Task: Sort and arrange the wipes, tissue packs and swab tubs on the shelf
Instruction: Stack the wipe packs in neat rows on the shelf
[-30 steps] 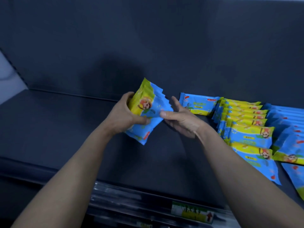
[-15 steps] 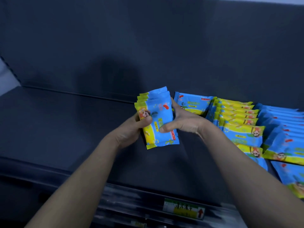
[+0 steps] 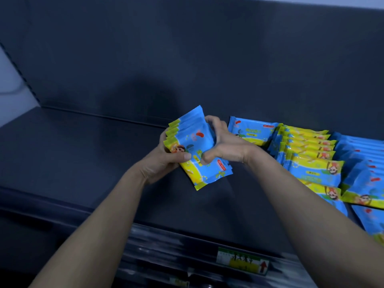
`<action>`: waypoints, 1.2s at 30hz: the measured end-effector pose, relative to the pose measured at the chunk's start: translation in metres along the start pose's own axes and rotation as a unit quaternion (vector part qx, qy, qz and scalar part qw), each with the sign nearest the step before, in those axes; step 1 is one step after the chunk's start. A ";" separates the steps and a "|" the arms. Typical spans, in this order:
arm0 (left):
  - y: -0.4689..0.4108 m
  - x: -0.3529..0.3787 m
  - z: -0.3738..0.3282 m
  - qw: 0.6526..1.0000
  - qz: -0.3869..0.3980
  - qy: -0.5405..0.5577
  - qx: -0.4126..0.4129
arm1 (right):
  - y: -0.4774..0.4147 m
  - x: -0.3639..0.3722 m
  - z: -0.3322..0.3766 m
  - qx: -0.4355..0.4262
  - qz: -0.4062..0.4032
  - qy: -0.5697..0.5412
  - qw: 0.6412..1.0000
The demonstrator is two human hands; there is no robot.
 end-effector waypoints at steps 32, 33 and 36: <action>-0.027 0.029 0.003 0.931 0.021 -0.364 -0.003 | 0.026 -0.029 -0.027 0.079 -0.021 0.269 0.960; -0.031 0.038 0.006 0.933 0.023 -0.359 -0.004 | 0.029 -0.035 -0.032 0.076 -0.034 0.266 0.960; -0.042 0.064 0.015 0.948 0.031 -0.316 0.011 | 0.036 -0.051 -0.046 0.066 -0.063 0.270 0.959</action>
Point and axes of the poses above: each hand's wrist, its own y-axis away from the middle knuckle, its own x-axis out of the palm, z = x × y, the point moved 3 cm from there along -y, towards the middle knuckle, and after that the axes turned 7 degrees about -z, right-handed, at the moved point
